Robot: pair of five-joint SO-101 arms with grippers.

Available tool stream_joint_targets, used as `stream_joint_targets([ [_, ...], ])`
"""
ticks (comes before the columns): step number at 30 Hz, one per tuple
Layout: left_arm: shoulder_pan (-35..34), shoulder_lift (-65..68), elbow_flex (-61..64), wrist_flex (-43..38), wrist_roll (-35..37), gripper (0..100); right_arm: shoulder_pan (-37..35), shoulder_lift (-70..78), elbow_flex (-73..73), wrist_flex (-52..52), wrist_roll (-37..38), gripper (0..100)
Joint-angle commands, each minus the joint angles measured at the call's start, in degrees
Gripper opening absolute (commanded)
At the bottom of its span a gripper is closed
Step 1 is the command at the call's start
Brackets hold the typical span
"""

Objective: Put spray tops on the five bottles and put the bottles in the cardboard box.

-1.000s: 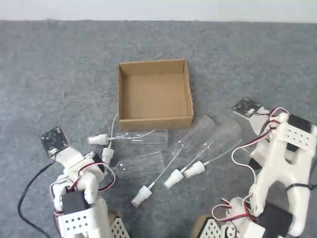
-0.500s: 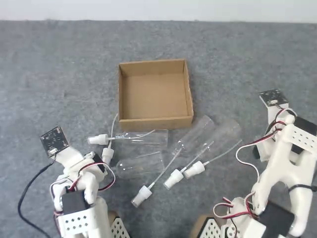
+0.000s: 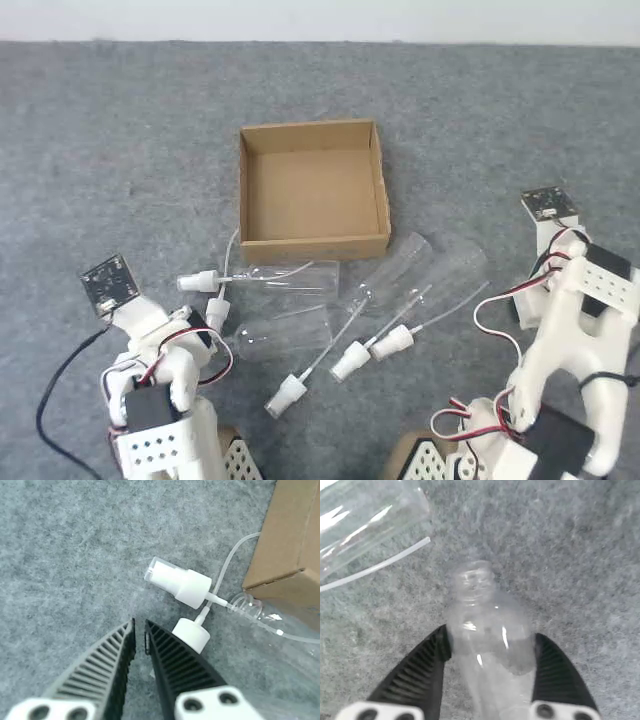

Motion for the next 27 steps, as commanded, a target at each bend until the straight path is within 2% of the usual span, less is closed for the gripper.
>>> stream_joint_targets([
  [1, -0.4, -1.0, -0.7, 0.1, -0.1, 4, 0.5, -0.7, -0.8, -0.6, -0.3, 24.4],
  [3, -0.4, -1.0, -0.7, 0.1, -0.1, 4, 0.4, -0.7, -0.8, -0.6, -0.1, 25.6],
  [12, -0.4, -1.0, -0.7, 0.1, -0.1, 4, -0.2, -0.7, 0.4, -0.6, 11.3, 25.8],
  [20, -0.4, -1.0, -0.7, 0.1, -0.1, 4, -0.4, -0.7, 0.4, -1.5, 13.5, 25.7],
  [27, -0.4, -1.0, -0.7, 0.1, -0.1, 4, -0.3, 3.0, 1.0, -6.9, 13.5, 23.7],
])
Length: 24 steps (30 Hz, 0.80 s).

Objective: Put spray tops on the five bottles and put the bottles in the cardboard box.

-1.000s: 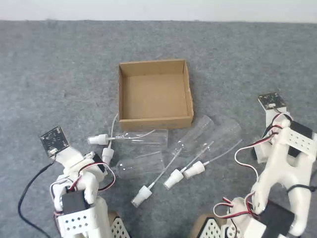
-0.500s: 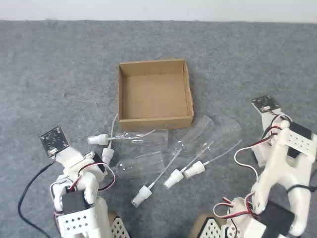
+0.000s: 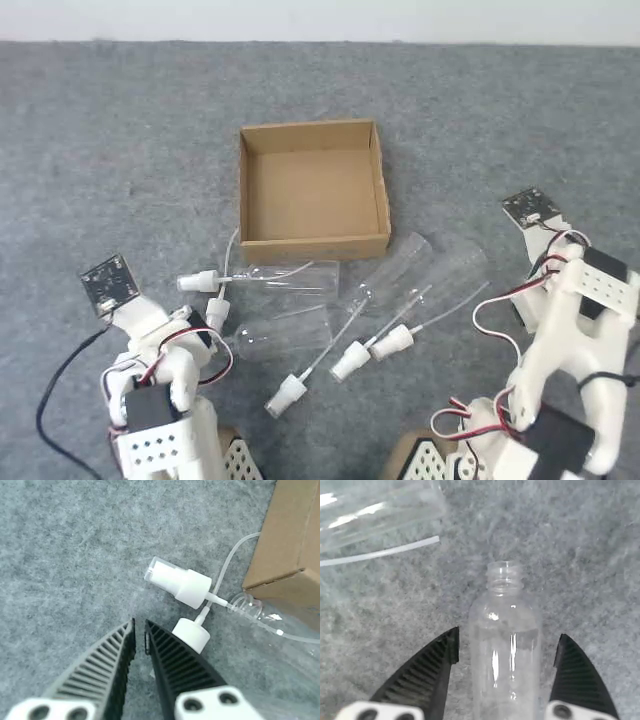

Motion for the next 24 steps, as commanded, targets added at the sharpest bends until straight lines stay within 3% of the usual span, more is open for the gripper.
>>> stream_joint_targets([
  [1, -0.4, -1.0, -0.7, 0.1, -0.1, 4, -0.4, 4.0, -0.8, -2.7, 1.1, 22.1],
  [13, -0.4, -1.0, -0.7, 0.1, -0.1, 4, -0.1, 8.1, -1.7, -4.8, 1.1, 16.1],
  [18, -0.4, -1.0, -0.7, 0.1, -0.1, 4, 0.4, 8.1, -6.1, 1.7, 0.9, 4.7],
  [24, -0.4, -1.0, -0.7, 0.1, -0.1, 4, 1.8, 8.0, -12.7, 10.8, 0.7, 3.5],
])
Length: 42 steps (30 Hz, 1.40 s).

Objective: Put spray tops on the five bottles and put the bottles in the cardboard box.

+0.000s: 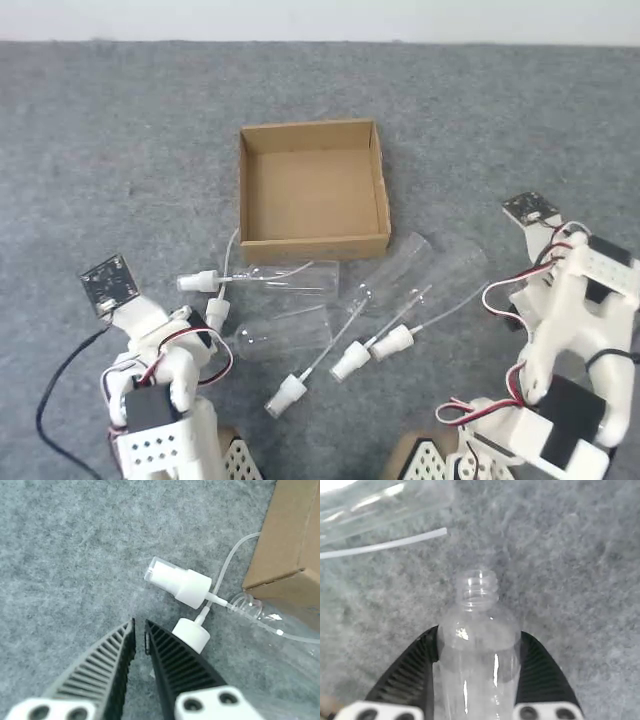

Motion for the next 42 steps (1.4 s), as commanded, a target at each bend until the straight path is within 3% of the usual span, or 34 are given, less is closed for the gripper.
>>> stream_joint_targets([
  [1, -0.4, -1.0, -0.7, 0.1, -0.1, 4, 1.9, -0.2, -7.6, 6.7, 0.6, 3.5],
  [8, -0.4, -1.0, -0.7, 0.1, -0.1, 4, 2.6, -4.1, -9.4, 15.8, 0.9, 3.4],
  [17, -0.4, -1.0, -0.7, 0.1, -0.1, 4, 1.9, -22.8, -9.2, 27.2, 0.8, 3.8],
  [23, -0.4, -1.0, -0.7, 0.1, -0.1, 4, -2.4, -31.7, -7.3, 32.8, -0.6, 3.9],
  [30, -0.4, -1.0, -0.7, 0.1, -0.1, 4, -10.4, -43.6, -5.5, 34.0, -18.0, 3.9],
  [42, -0.4, -1.0, -0.7, 0.1, -0.1, 4, -32.7, -56.6, -5.3, 30.0, -42.4, 3.4],
])
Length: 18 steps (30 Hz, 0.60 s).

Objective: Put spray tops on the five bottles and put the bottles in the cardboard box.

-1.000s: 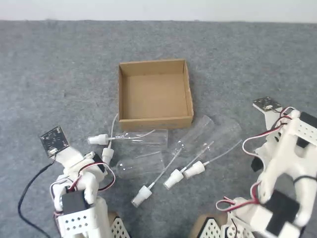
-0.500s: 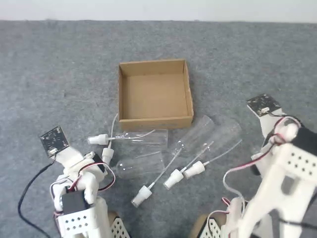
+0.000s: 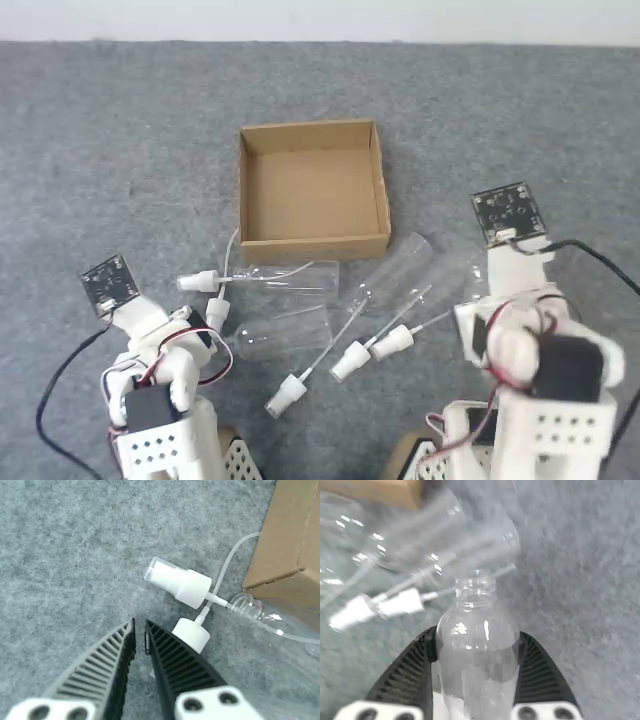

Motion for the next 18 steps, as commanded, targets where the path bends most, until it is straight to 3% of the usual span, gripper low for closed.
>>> stream_joint_targets([
  [1, -0.4, -1.0, -0.7, 0.1, -0.1, 4, -7.7, -3.8, -0.7, -3.7, -8.4, 3.4],
  [9, -0.4, -1.0, -0.7, 0.1, -0.1, 4, -19.4, -5.1, -0.7, -11.0, -17.1, 3.4],
  [18, -0.4, -1.0, -0.7, 0.1, -0.1, 4, -25.7, -5.1, 1.8, -21.8, -17.7, 3.4],
])
